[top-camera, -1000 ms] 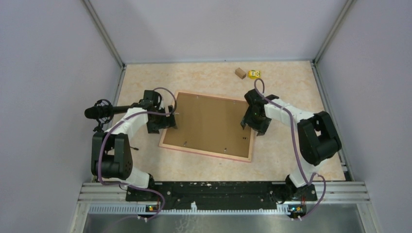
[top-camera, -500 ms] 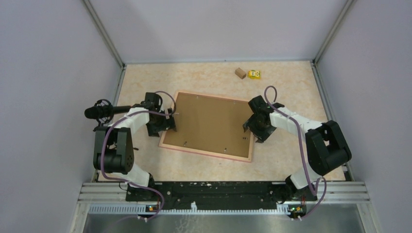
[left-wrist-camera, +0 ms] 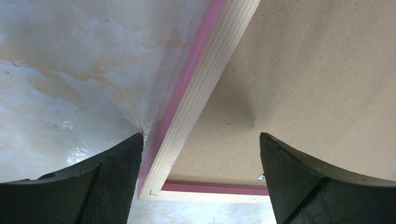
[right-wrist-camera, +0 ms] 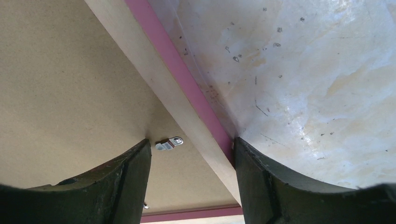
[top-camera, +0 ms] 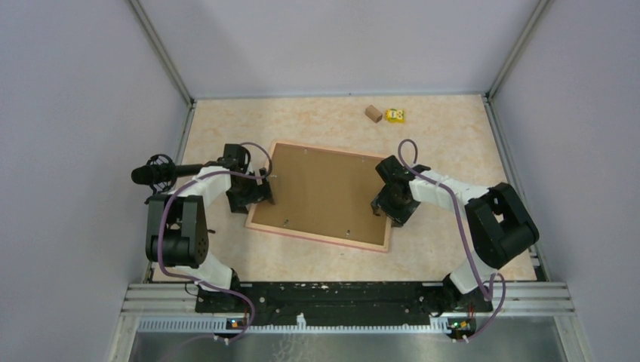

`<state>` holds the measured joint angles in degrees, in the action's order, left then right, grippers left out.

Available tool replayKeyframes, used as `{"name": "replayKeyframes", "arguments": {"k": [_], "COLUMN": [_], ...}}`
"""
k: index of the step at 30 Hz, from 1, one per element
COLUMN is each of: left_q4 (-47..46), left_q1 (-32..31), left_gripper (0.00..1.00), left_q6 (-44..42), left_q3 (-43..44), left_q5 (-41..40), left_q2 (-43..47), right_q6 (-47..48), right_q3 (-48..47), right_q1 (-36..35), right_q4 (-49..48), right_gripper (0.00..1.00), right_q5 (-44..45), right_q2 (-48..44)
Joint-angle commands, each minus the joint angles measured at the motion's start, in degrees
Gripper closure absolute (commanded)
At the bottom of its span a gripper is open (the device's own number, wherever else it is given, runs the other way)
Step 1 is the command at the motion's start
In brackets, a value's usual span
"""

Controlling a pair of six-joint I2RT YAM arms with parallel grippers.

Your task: Put the photo into the frame

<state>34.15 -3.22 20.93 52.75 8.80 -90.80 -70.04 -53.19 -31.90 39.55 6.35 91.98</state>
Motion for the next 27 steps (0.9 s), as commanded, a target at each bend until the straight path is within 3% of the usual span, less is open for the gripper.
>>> {"name": "replayKeyframes", "arguments": {"k": [1,17,27], "left_q4": [-0.94,-0.95,-1.11], "left_q1": [0.5,0.84,0.89], "left_gripper": [0.03,0.03,0.03], "left_q6": [0.25,0.25,0.08], "left_q3": [-0.55,-0.63,-0.72], "left_q5": [1.2,1.75,2.6], "left_q2": [-1.19,-0.96,-0.89], "right_q6": [-0.18,6.99,28.81], "right_q3": [3.27,3.72,-5.23], "right_q1": [-1.58,-1.56,-1.58], "right_q4": [-0.25,1.81,3.26], "right_gripper": [0.39,0.72,0.95], "right_q5": [0.45,2.55,14.59], "right_q2": [0.33,0.63,6.31]}}
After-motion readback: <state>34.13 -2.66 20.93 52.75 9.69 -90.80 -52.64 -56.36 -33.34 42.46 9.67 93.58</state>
